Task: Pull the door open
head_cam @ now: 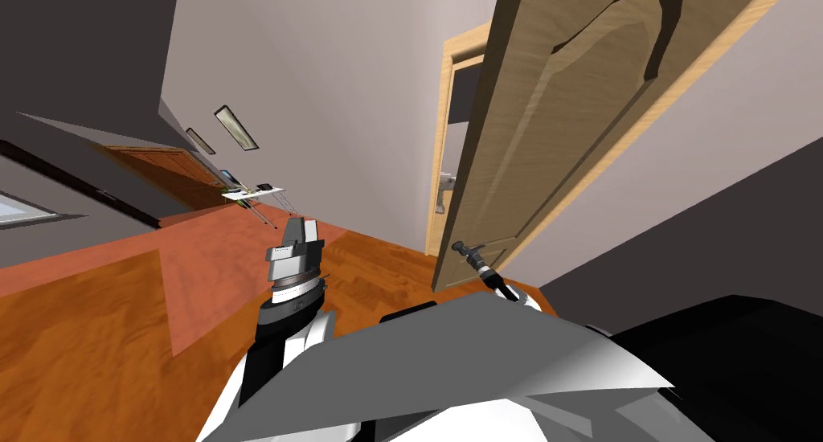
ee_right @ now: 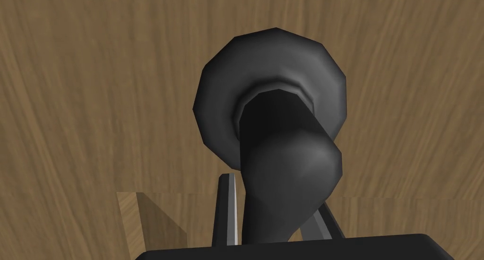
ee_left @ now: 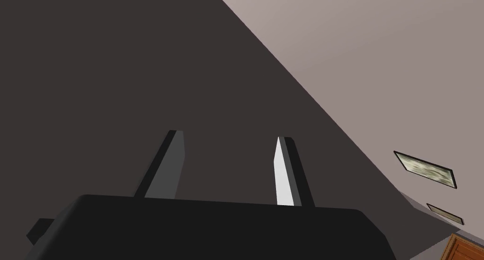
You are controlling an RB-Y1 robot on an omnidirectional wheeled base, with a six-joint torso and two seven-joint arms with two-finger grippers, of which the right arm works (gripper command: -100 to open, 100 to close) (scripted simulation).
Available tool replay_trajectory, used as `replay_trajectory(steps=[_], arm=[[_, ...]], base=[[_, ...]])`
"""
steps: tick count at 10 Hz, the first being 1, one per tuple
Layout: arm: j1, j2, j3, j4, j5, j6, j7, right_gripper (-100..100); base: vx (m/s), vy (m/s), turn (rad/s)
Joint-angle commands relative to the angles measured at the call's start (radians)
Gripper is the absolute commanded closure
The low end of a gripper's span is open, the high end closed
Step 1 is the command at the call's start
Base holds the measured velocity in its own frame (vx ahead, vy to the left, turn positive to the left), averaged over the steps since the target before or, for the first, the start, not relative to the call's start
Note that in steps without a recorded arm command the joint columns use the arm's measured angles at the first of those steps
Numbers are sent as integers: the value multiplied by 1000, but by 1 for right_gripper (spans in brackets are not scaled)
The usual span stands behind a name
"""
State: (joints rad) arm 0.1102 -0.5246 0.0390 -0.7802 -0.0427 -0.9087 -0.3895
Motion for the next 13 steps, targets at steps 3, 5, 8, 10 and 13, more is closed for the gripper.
replay_trajectory(steps=[3, 5, 8, 10, 13], arm=[[27, -28, 19, 7, 8, -58, -29, 100], [39, -33, 23, 16, 8, -76, -36, 100], [56, -46, 27, 29, 8, -114, -46, 100], [70, -56, 30, 40, 8, -145, -54, 100], [90, -72, 34, 57, 8, -192, -66, 100]], base=[[-158, -68, 101], [-110, -42, 120], [-167, -75, 138], [-185, -63, 152], [-186, -73, 143]])
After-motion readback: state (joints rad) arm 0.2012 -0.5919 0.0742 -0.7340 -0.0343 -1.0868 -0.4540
